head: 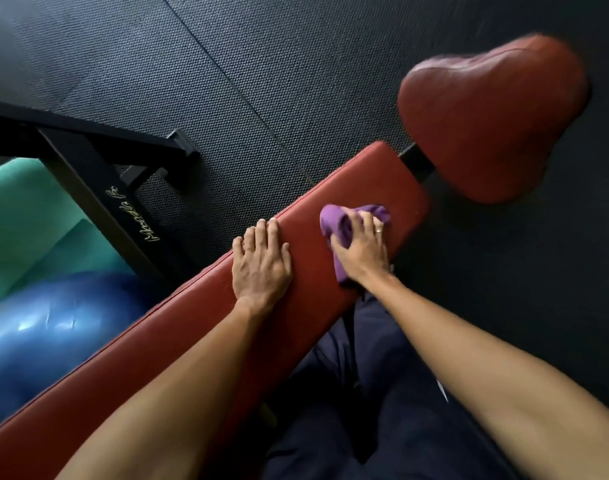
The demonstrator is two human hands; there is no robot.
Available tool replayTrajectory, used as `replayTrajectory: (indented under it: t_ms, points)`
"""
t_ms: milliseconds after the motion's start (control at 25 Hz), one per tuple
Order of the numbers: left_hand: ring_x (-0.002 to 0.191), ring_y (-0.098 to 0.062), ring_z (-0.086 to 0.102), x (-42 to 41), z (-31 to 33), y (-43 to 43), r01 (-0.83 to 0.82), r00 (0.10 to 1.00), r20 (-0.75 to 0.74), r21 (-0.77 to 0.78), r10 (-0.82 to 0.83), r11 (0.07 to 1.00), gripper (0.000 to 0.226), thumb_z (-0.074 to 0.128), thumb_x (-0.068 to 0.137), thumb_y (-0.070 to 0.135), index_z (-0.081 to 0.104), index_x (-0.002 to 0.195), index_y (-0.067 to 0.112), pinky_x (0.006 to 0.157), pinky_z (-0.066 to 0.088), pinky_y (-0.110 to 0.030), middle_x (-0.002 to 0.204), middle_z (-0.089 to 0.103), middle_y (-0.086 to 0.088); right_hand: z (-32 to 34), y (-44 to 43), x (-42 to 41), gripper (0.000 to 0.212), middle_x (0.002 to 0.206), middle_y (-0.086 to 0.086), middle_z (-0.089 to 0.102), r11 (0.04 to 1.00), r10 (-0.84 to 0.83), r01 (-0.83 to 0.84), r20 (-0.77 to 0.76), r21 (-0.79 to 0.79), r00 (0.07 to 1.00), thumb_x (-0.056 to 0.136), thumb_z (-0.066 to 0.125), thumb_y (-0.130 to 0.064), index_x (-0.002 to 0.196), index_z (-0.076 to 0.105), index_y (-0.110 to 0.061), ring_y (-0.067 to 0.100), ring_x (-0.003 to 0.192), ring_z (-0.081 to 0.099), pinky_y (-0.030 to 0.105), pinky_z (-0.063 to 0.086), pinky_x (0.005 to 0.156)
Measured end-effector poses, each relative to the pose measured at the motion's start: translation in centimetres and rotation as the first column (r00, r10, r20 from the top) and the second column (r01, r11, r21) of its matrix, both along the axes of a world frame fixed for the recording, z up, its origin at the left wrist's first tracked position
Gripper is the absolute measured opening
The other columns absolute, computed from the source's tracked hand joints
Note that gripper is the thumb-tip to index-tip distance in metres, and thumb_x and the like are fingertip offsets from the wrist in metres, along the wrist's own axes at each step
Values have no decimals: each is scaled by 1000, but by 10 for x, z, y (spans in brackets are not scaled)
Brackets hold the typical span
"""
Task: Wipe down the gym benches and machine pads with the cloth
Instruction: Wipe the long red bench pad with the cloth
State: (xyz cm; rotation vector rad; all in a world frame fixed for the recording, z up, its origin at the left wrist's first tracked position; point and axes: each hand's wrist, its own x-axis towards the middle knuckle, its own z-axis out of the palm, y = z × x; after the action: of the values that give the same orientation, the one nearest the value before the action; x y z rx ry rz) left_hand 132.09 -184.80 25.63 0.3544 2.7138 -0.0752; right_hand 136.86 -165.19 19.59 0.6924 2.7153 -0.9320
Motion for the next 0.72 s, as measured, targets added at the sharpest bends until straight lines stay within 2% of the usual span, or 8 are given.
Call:
replayTrajectory:
  t_ms: [80,160,320,440,480,600,640,720]
  points:
    - [131,-31,47,-1,-2,0,5,1000,-12,-2,-5,1000,58,37,99,41,41,149,11,110,33,-51,148,48,-13,-8,-15,-45,67,129,14,56,996,-86,87,35,-29,996,82,46,-56,137,56,-20,41,126,49,51,38,111]
    - [130,-31,48,-1,-4,-1,4,1000,-15,-3,-4,1000,58,36,99,41,42,148,11,110,34,-51,148,49,-12,1,-40,-69,66,130,12,56,998,-33,34,28,-48,999,82,49,-59,137,56,-24,40,127,48,50,34,114]
    - [125,-34,52,0,-4,-1,-2,1000,-28,32,3,999,55,39,96,39,50,141,10,107,38,-53,143,55,-14,18,-48,-32,64,135,10,53,961,254,-265,-130,-82,958,83,60,-52,140,55,-24,37,128,46,48,33,116]
    - [129,-32,50,0,-2,1,-25,1000,-11,18,25,1000,57,39,97,42,47,145,13,111,34,-52,145,53,-12,2,-9,-24,61,132,12,53,906,412,-424,-228,-7,882,84,61,-43,141,52,-24,39,123,52,49,39,113]
    - [130,-31,49,0,-3,2,-28,1000,-13,14,28,1000,57,39,98,43,46,146,15,112,33,-51,146,52,-10,-5,0,-34,60,133,13,52,925,375,-381,-188,6,908,85,59,-43,142,51,-26,39,123,52,50,41,110]
    - [131,-30,48,-1,-4,2,-38,999,-24,4,38,999,58,41,97,43,44,147,16,113,32,-51,147,51,-9,-12,-8,-79,60,138,12,47,998,61,-60,38,-30,997,86,51,-52,142,52,-30,38,128,46,51,40,109]
    - [131,-30,48,-1,-5,2,-44,999,-31,8,44,999,58,42,97,43,45,147,15,113,32,-51,147,51,-9,-8,-21,-90,60,138,10,48,998,53,-52,67,-28,996,85,51,-56,140,53,-31,37,130,44,49,37,111]
    - [130,-31,50,2,-9,1,-43,998,-48,19,44,999,58,42,96,43,48,146,14,112,33,-52,145,53,-11,3,-46,-98,56,132,6,54,981,193,-193,16,-32,981,84,50,-63,130,60,-34,34,128,44,47,34,114]
